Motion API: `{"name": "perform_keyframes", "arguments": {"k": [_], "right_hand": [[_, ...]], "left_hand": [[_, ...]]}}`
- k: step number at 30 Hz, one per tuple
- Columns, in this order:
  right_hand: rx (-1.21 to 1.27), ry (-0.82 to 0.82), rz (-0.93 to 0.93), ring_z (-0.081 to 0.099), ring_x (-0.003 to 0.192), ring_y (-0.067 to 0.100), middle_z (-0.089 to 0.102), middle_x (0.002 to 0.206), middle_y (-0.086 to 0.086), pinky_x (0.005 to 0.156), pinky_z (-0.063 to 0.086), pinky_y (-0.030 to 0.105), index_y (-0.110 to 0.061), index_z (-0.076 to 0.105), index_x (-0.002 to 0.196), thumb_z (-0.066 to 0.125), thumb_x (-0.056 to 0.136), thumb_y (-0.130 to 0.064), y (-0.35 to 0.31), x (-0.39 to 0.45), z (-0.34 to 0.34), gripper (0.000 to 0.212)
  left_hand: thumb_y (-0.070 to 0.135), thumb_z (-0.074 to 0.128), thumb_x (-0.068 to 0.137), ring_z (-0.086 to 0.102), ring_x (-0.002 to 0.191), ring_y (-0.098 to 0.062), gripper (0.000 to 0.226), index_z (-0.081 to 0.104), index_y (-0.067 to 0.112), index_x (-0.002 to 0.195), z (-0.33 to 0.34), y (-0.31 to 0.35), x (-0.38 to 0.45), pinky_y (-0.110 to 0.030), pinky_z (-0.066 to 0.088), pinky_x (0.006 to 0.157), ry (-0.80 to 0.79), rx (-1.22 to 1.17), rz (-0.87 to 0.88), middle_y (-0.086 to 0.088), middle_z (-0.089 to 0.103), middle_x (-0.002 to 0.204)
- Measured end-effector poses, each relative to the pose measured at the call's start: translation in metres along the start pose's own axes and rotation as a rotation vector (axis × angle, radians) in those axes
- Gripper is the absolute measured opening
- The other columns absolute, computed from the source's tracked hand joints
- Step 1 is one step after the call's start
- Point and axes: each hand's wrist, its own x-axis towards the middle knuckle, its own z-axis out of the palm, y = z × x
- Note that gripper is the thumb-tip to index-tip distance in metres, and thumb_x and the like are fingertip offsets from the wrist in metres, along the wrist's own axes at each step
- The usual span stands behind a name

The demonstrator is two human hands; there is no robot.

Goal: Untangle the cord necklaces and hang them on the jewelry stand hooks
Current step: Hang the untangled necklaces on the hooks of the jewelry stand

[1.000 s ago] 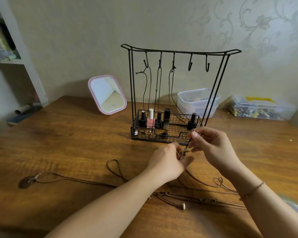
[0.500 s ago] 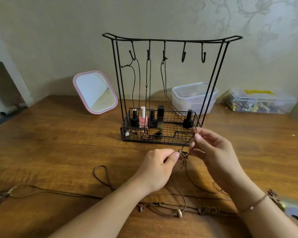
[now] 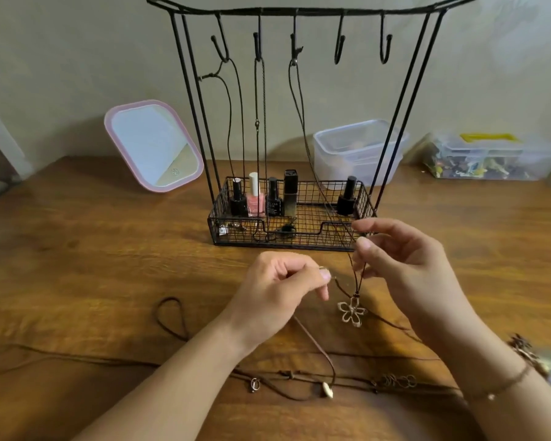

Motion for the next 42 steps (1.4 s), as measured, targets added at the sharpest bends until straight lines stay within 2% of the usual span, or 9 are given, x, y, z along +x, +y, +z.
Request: {"name": "perform_keyframes", "arguments": {"k": [5,12,18,20,24,29,35,39,42], "right_hand": [[-0.063,0.049,-0.017,0.062,0.061,0.013,0.072,0.074,0.001,0.056,0.052,0.027,-0.025,0.071,0.100,0.068,0.087,-0.016,0.005,0.003,-0.004,0.016],[0.202,-0.013,-0.198,0.058,0.060,0.023,0.064,0.071,0.008,0.057,0.054,0.035,-0.018,0.069,0.100,0.063,0.085,-0.019,-0.015,-0.003,-0.003,0.016],[0.200,0.037,-0.222,0.057,0.061,0.023,0.062,0.069,0.007,0.063,0.053,0.032,-0.016,0.069,0.098,0.061,0.087,-0.017,-0.014,0.000,-0.002,0.013],[0.133,0.025,-0.217,0.058,0.061,0.022,0.063,0.069,0.007,0.063,0.053,0.030,-0.015,0.069,0.097,0.062,0.086,-0.017,-0.010,0.002,0.000,0.014],[0.094,-0.052,-0.201,0.061,0.064,0.018,0.066,0.071,0.004,0.064,0.053,0.025,-0.014,0.071,0.097,0.065,0.084,-0.015,-0.001,0.003,0.004,0.014],[-0.061,-0.161,-0.223,0.070,0.080,0.011,0.074,0.089,-0.001,0.072,0.055,0.023,-0.029,0.069,0.092,0.068,0.084,-0.020,0.004,-0.004,0.017,0.012],[-0.280,-0.066,-0.111,0.051,0.058,0.002,0.062,0.068,-0.008,0.055,0.042,0.016,-0.034,0.059,0.112,0.073,0.074,-0.044,0.013,-0.002,0.024,0.042],[-0.590,-0.180,-0.213,0.053,0.076,0.000,0.060,0.075,-0.014,0.063,0.040,0.014,-0.036,0.066,0.093,0.060,0.081,-0.064,0.003,0.002,0.024,0.031],[-0.746,-0.286,-0.193,0.056,0.071,0.003,0.062,0.073,-0.011,0.062,0.042,0.019,-0.028,0.064,0.079,0.058,0.094,-0.042,-0.008,0.012,0.033,0.021]], "left_hand": [[0.034,0.056,0.079,0.045,0.065,-0.022,0.039,0.057,0.000,0.061,-0.010,-0.003,0.001,-0.029,0.038,0.060,-0.069,-0.170,-0.045,-0.012,0.048,0.060],[0.036,0.053,0.077,0.042,0.050,-0.012,0.040,0.044,0.012,0.047,-0.007,-0.015,0.004,-0.030,0.037,0.050,0.208,0.435,0.003,0.002,0.041,0.046],[0.059,0.052,0.085,0.047,0.085,0.006,0.039,0.063,0.024,0.072,-0.004,-0.008,-0.004,-0.024,0.038,0.078,-0.381,0.911,0.094,0.016,0.053,0.077],[0.069,0.043,0.087,0.048,0.090,-0.002,0.047,0.065,0.027,0.084,0.000,-0.006,-0.006,-0.026,0.042,0.080,-0.311,0.959,0.141,0.017,0.056,0.085],[0.068,0.041,0.092,0.059,0.092,-0.002,0.045,0.064,0.030,0.102,0.003,-0.003,0.007,-0.023,0.048,0.078,0.082,0.507,-0.105,0.014,0.066,0.096],[0.080,0.044,0.083,0.056,0.121,-0.004,0.086,0.040,0.023,0.147,0.007,0.013,0.027,-0.036,0.040,0.108,0.026,-0.166,-0.376,0.016,0.070,0.117],[0.028,0.040,0.107,0.054,0.071,0.017,0.030,0.067,0.016,0.102,-0.001,0.048,0.045,-0.004,0.041,0.069,0.177,0.083,-0.134,0.007,0.064,0.090],[0.025,0.039,0.107,0.048,0.069,0.002,0.038,0.062,0.006,0.084,-0.013,0.077,0.052,-0.017,0.040,0.071,0.145,0.266,-0.032,-0.001,0.060,0.083],[0.026,0.037,0.108,0.049,0.069,-0.005,0.041,0.062,0.011,0.080,-0.026,0.097,0.059,-0.032,0.041,0.078,0.086,0.292,-0.036,-0.008,0.065,0.089]]}}
